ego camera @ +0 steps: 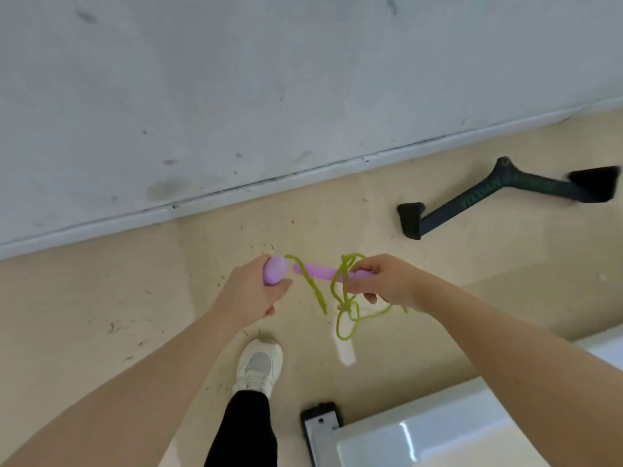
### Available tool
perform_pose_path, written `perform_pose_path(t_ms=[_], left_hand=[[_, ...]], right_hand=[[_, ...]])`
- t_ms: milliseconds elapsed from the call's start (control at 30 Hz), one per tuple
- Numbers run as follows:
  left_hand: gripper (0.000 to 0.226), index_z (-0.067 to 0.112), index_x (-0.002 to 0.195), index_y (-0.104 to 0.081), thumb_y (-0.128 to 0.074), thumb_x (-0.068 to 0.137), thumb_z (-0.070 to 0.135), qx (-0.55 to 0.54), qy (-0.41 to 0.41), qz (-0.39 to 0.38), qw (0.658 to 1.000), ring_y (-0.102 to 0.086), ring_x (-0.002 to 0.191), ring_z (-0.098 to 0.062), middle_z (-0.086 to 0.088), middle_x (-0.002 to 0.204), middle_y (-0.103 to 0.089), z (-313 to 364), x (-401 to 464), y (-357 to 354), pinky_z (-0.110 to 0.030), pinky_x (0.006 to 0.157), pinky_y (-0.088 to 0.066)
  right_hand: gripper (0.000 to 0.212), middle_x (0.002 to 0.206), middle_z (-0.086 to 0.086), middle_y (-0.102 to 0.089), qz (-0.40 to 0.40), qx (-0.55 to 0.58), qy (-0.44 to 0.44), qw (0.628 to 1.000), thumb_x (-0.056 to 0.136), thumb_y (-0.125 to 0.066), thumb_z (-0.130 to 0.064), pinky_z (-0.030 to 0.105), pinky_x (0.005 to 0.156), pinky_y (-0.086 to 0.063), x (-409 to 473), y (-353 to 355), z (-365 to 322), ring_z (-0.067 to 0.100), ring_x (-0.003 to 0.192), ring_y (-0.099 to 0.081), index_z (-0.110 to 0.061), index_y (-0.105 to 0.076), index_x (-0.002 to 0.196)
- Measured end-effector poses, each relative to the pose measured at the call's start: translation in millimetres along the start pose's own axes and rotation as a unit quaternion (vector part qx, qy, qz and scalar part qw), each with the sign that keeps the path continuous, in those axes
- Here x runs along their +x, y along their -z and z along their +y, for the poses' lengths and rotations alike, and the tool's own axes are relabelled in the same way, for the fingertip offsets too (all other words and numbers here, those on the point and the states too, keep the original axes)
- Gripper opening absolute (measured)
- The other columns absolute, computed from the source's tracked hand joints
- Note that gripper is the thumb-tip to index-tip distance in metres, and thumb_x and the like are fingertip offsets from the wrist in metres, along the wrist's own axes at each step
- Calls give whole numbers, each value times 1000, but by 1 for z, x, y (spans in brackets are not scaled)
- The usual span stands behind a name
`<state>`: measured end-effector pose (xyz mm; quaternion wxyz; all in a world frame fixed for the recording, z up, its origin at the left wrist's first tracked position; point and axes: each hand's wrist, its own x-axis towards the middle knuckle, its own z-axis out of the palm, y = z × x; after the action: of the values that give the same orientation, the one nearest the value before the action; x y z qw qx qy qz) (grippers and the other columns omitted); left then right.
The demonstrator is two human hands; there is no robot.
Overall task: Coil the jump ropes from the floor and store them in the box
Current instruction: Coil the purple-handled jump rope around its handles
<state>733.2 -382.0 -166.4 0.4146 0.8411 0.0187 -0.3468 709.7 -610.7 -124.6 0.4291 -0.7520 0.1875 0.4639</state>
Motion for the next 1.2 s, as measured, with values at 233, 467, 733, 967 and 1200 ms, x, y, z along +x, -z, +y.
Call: perform_pose_path(t_ms=[233, 467, 733, 967, 1200], left_hand=[[10, 26, 75, -62, -57, 70, 33, 211, -368, 31, 905, -52, 64, -8, 11, 78, -53, 166, -105, 122, -21, 55, -41], [37, 16, 118, -48, -55, 87, 36, 388, -377, -35, 840, -61, 95, -28, -2, 109, -62, 295, -186, 183, -32, 70, -44], [30, 17, 110, -52, -47, 90, 39, 474, -229, 55, 848, -61, 95, -30, -7, 106, -64, 322, -259, 189, -30, 65, -39], [53, 19, 98, -62, -30, 89, 60, 260, -40, 142, 954, -60, 100, -27, -2, 104, -67, 259, -339, 177, -34, 82, -49], [19, 17, 71, -43, -55, 85, 13, -94, 4, 267, 959, -47, 59, -26, -9, 65, -52, 230, -427, 138, -30, 62, -34]], right_hand=[[17, 57, -3, -46, 22, 34, 68, 997, 70, -60, -22, 19, 55, -27, -180, 58, -113, 8, 54, -40, -23, -69, 84], [48, 92, -11, -67, 2, 96, 159, 983, 69, -63, -11, 3, 69, -42, -305, 76, -201, -9, 80, -58, -12, -64, 117], [20, 80, 6, -57, 182, 230, 240, 926, 89, -56, -10, 12, 63, -43, -365, 36, -230, 14, 71, -51, -8, -64, 70], [22, 63, 4, -48, 207, 463, 227, 831, 98, -34, -11, 29, 58, -45, -426, 27, -179, 15, 46, -45, -13, -46, 79], [22, 84, 16, -61, 228, 158, 51, 960, 98, -39, -15, 31, 59, -40, -465, 26, -96, 23, 63, -48, -4, -54, 108]])
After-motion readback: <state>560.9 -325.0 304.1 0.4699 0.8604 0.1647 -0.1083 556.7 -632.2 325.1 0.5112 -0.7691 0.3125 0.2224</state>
